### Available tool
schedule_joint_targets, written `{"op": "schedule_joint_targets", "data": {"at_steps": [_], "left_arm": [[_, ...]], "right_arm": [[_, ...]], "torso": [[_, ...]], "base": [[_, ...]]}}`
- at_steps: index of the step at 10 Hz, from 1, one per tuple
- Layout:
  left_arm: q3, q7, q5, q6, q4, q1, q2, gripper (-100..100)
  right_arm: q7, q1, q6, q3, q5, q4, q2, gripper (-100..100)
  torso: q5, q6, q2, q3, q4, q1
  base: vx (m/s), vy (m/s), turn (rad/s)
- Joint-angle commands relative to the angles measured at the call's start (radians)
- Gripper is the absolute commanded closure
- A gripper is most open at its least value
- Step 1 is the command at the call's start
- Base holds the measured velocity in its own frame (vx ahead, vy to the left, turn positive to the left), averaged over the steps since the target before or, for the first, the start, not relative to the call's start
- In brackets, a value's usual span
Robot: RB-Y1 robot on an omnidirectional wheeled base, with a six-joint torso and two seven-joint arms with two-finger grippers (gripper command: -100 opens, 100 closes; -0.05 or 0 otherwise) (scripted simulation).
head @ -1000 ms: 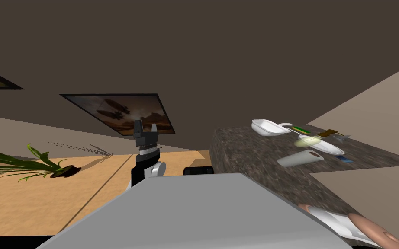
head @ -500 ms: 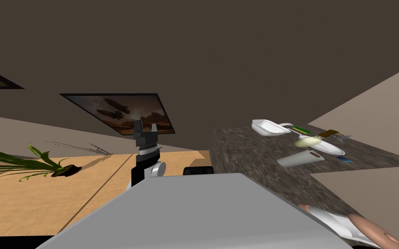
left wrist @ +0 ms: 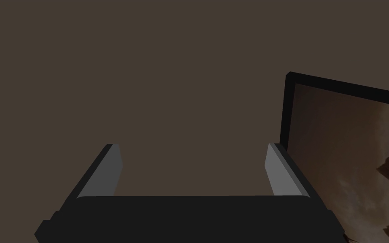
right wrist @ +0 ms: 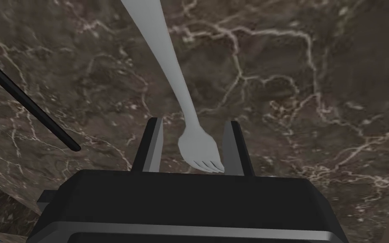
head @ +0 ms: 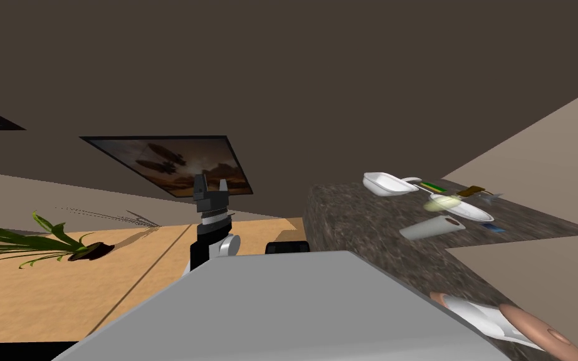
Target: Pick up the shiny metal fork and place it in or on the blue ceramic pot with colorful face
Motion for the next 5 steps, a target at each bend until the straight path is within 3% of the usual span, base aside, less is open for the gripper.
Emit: {"op": "schedule_joint_targets", "data": {"at_steps": [1,2,3,5], "left_arm": [[0.000,0.000,0.000,0.000,0.000,0.000,0.000,0],[0.000,0.000,0.000,0.000,0.000,0.000,0.000,0],[0.000,0.000,0.000,0.000,0.000,0.000,0.000,0],[0.000,0.000,0.000,0.000,0.000,0.000,0.000,0]], "right_arm": [[0.000,0.000,0.000,0.000,0.000,0.000,0.000,100],[0.000,0.002,-0.001,-0.001,0.000,-0.002,0.000,0],[0.013,0.017,-0.021,-0.040,0.008,0.001,-0.013,100],[0.025,0.040,-0.046,-0.085,0.016,0.006,-0.025,100]], "torso": [[0.000,0.000,0.000,0.000,0.000,0.000],[0.000,0.000,0.000,0.000,0.000,-0.001],[-0.001,0.000,0.000,0.000,0.000,-0.001],[0.001,0.001,0.000,0.000,0.000,0.002]], "base": [[-0.001,0.006,-0.004],[0.000,0.000,0.000],[0.008,0.026,-0.167],[0.005,0.049,-0.132]]}}
